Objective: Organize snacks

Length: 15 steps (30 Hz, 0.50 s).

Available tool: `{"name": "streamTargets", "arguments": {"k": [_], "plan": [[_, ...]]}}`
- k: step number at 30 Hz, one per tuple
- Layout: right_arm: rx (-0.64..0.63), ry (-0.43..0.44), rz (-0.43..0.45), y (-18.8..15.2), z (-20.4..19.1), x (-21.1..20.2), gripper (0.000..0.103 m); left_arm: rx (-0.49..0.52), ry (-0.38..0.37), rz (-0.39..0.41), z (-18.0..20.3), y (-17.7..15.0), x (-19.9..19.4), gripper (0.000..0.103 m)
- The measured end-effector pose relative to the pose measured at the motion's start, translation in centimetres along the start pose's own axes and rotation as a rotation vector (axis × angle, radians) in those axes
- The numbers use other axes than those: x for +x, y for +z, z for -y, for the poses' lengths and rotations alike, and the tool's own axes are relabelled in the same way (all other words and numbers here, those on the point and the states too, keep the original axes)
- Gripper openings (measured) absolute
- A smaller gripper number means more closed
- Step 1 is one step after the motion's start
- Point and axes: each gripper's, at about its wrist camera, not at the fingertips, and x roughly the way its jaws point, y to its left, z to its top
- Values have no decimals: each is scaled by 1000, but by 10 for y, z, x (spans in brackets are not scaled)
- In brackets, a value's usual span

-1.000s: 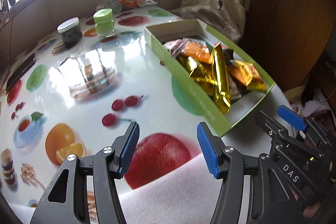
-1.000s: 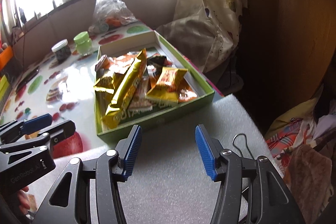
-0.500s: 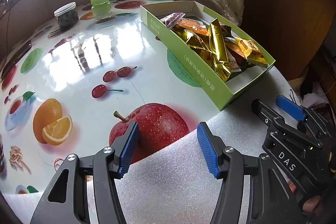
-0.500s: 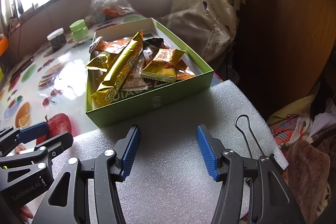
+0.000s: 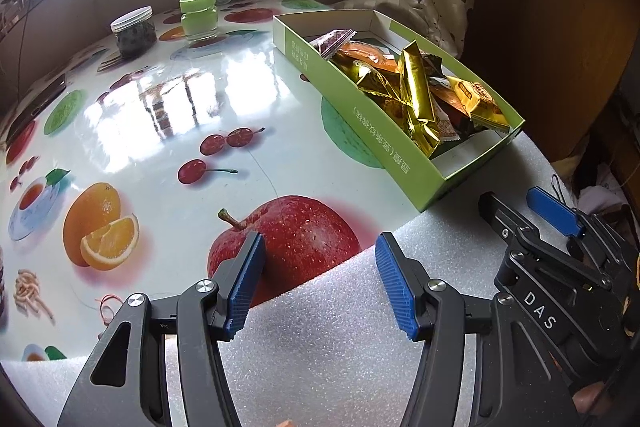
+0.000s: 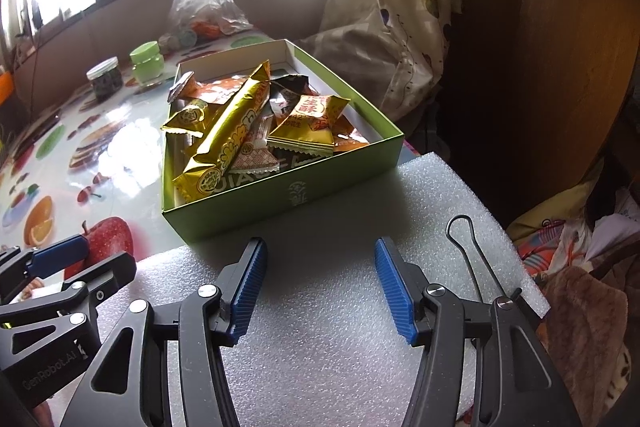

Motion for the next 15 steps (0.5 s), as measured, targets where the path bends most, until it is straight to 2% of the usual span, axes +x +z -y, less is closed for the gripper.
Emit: {"name": "streamTargets", "arguments": {"k": [15], "plan": [[4,-6,4,2,1,0,56,2,3,8,0,-2,-2,58]]}}
